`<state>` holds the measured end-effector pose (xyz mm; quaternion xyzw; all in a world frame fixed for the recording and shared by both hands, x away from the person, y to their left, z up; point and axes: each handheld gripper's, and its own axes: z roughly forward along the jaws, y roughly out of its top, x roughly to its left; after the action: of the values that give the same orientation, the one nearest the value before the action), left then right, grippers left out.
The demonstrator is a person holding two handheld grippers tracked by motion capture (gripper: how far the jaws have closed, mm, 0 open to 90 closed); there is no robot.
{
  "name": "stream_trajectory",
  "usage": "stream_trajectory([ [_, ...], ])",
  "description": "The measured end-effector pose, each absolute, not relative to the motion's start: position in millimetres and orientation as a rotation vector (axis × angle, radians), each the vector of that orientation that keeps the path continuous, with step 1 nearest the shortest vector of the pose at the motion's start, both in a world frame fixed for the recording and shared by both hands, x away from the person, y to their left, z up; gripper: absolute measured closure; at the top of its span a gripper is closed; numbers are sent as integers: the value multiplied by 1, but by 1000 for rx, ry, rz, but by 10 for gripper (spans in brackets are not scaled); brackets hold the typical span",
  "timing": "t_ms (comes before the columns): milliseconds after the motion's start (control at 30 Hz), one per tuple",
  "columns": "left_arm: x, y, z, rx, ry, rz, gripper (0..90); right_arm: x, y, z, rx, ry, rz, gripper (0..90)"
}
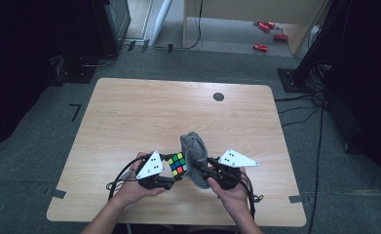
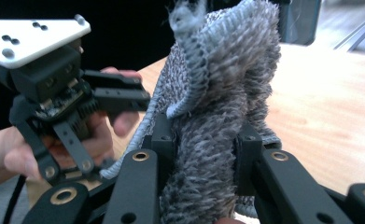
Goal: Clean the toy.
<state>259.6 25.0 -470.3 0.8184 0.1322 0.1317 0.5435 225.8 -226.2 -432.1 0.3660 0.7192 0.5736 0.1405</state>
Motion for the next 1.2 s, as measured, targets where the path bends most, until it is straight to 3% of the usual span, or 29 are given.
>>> stream_trajectory([
  [300, 266, 37, -462, 1880, 363, 282, 346, 237, -235, -449, 1174, 2085, 1565, 698],
  [567, 259, 25, -467, 1923, 316, 266, 346, 226, -226, -432, 1094, 2064, 1653, 688],
  [800, 264, 36, -460, 1852, 355, 237, 347, 235, -238, -444, 1208, 2044, 1670, 695],
  [1200, 260, 30, -462, 1872, 331, 237, 347, 230, -233, -438, 1197, 2011, 1710, 696],
])
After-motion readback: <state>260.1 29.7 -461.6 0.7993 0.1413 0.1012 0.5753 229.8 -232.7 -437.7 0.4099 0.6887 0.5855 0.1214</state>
